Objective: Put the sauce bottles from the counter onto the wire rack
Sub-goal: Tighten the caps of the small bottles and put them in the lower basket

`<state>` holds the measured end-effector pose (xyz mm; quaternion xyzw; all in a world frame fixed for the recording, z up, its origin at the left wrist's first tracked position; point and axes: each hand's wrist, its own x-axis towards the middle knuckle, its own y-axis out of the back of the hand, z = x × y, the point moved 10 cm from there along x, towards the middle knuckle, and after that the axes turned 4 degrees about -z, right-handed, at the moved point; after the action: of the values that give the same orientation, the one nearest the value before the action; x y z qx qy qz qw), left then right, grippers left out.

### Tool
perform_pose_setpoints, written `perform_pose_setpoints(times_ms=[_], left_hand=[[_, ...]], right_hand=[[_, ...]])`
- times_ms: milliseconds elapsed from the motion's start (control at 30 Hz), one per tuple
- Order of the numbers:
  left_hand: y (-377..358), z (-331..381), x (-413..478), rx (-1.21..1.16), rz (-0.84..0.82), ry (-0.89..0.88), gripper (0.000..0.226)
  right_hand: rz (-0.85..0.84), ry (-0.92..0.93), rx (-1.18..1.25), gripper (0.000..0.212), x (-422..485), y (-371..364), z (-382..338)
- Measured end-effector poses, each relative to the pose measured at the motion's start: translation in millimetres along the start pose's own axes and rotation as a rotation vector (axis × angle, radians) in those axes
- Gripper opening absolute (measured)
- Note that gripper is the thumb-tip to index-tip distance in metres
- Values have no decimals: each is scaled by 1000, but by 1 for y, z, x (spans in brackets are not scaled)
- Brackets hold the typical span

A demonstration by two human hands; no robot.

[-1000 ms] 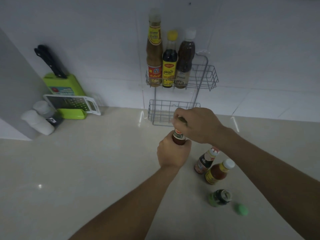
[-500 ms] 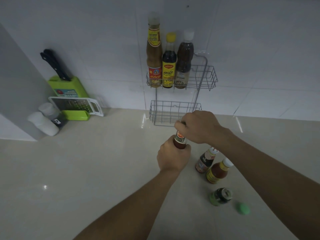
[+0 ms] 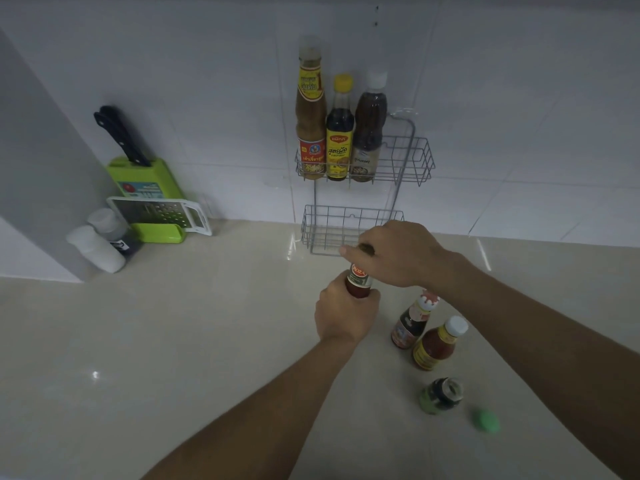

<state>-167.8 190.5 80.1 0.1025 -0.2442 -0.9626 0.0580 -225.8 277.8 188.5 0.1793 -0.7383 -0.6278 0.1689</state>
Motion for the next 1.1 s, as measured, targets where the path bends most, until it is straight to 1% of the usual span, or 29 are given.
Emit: perform_pose_setpoints(times_ms=[67, 167, 233, 300, 333, 400, 467, 567, 600, 667, 767, 833, 867, 933, 1000, 1033, 1100], left_hand=[[1, 3, 2, -12, 19, -4, 20], [2, 4, 2, 13, 66, -11, 19], [0, 1, 0, 21, 91, -7, 19], [-2, -4, 0, 21, 100, 2, 19], [-3, -7, 1, 21, 100, 3, 20], [-2, -10, 4, 10, 86, 3, 20], [0, -12, 11, -49, 52, 8, 23], [3, -9, 24, -149, 3, -7, 43], [3, -6, 28, -169, -7, -21, 52], [4, -1, 37, -214, -21, -46, 61], [2, 3, 54, -298, -69, -104, 61], [1, 1, 67, -297, -107, -130, 64], [2, -1, 74, -295, -119, -127, 62], [6, -12, 89, -327, -122, -60, 59], [12, -23, 105, -312, -104, 18, 67], [12, -27, 113, -282, -111, 39, 67], [10, -30, 130, -213, -155, 74, 56]], right_hand=[[54, 34, -14, 57, 0, 6, -4], [143, -39, -50, 49, 0, 7, 1], [155, -83, -61, 48, 0, 1, 3], [151, -96, -10, 48, 0, -8, 4], [149, -110, 64, 49, -1, -13, 7], [136, -175, 299, 57, -5, -22, 17], [67, -239, 529, 63, -8, -37, 25], [-171, -196, 726, 45, -7, -71, 15], [-207, -193, 771, 44, -6, -79, 13], [-167, -195, 813, 41, 0, -81, 16], [-98, -148, 775, 31, 15, -71, 18], [-92, -133, 753, 30, 27, -66, 22], [-85, -132, 747, 31, 34, -64, 24], [-43, -136, 735, 32, 49, -57, 32], [30, -156, 756, 35, 65, -49, 41], [78, -164, 774, 36, 73, -44, 45], [193, -172, 792, 38, 88, -34, 52]])
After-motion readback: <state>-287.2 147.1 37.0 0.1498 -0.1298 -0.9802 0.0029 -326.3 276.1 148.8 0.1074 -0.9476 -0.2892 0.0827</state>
